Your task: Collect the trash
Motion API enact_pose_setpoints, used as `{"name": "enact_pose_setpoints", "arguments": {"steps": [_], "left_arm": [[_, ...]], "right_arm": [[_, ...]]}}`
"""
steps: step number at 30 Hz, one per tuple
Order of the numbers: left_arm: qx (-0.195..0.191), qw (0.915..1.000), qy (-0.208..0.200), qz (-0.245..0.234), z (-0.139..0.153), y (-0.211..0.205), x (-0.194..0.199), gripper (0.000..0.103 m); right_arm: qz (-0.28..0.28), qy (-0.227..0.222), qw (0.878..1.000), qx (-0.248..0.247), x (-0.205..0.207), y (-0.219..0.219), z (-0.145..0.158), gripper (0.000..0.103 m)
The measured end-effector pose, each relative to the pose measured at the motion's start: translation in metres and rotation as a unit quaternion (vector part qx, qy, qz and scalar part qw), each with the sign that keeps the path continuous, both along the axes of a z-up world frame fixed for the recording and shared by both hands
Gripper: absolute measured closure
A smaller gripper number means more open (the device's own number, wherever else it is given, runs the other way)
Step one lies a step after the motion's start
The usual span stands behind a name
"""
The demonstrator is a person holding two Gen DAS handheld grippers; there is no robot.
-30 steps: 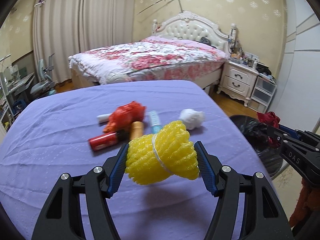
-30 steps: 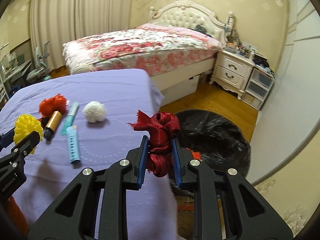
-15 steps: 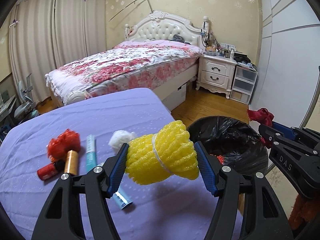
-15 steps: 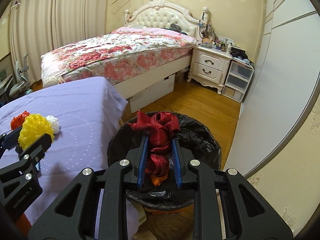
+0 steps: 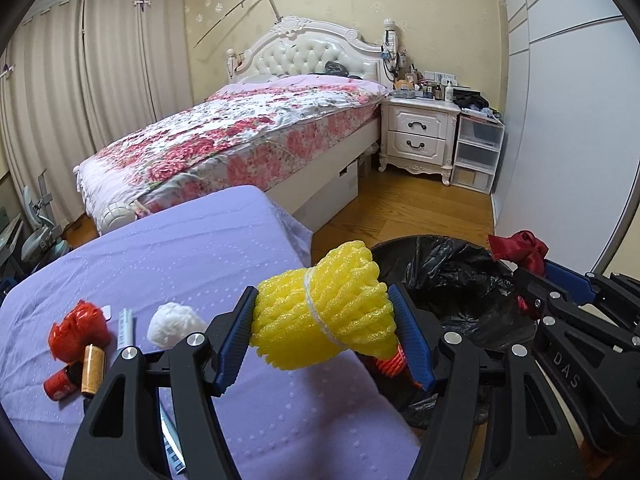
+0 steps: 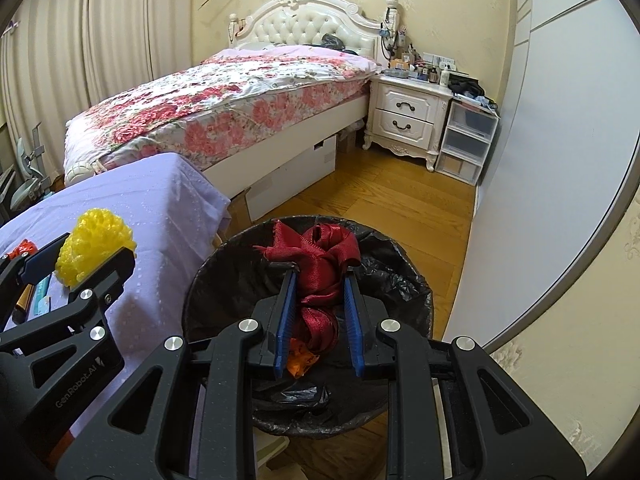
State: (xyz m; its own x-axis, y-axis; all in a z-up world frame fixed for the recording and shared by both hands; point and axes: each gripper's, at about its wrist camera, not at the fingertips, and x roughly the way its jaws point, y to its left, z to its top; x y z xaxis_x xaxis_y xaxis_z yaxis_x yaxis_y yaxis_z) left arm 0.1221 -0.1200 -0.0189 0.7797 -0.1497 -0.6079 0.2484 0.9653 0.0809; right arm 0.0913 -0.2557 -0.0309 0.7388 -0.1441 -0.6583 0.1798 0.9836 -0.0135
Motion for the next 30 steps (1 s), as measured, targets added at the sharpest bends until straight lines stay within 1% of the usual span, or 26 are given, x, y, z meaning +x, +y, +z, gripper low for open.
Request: {"name": "enact_pose_setpoints", "arguments": {"steps": [5, 8, 9, 10, 12, 15, 20, 24, 26, 30], "left_arm": [[0.008, 1.0000, 0.002, -0.003, -0.005, -0.010, 0.007, 0.036], [0.013, 0.9999, 0.005, 0.000, -0.008, -0.012, 0.011, 0.033], [0.015, 0.9999, 0.004, 0.001, -0.009, -0.012, 0.012, 0.028], [0.017, 0.9998, 0.004, 0.002, -0.009, -0.011, 0.013, 0.025], [0.024, 0.9997, 0.001, 0.004, -0.011, -0.012, 0.013, 0.022], [0.031, 0.9995, 0.004, 0.009, -0.013, -0.011, 0.015, 0.020], [0.028, 0.9995, 0.004, 0.013, -0.011, -0.009, 0.015, 0.019], [0.017, 0.9997, 0.003, 0.015, -0.007, -0.003, 0.013, 0.019], [0.009, 0.9999, 0.001, 0.014, -0.004, 0.000, 0.011, 0.019], [0.010, 0.9999, 0.002, 0.011, -0.004, 0.000, 0.010, 0.019]], "right_arm": [[-0.010, 0.002, 1.000, 0.003, 0.006, -0.006, -0.003, 0.079], [-0.015, 0.002, 1.000, 0.001, 0.009, -0.007, -0.005, 0.078], [-0.017, 0.002, 1.000, 0.001, 0.009, -0.007, -0.005, 0.075], [-0.019, 0.001, 1.000, 0.000, 0.009, -0.008, -0.006, 0.064], [-0.025, -0.006, 1.000, -0.005, 0.008, -0.009, -0.005, 0.056], [-0.030, -0.008, 1.000, -0.006, 0.007, -0.011, -0.004, 0.056], [-0.035, -0.009, 0.999, -0.005, 0.005, -0.015, -0.001, 0.055], [-0.035, -0.010, 0.999, -0.005, 0.003, -0.016, 0.000, 0.051], [-0.036, -0.012, 0.999, -0.005, 0.001, -0.016, 0.001, 0.050], [-0.036, -0.012, 0.999, -0.005, 0.000, -0.016, 0.001, 0.050]]}}
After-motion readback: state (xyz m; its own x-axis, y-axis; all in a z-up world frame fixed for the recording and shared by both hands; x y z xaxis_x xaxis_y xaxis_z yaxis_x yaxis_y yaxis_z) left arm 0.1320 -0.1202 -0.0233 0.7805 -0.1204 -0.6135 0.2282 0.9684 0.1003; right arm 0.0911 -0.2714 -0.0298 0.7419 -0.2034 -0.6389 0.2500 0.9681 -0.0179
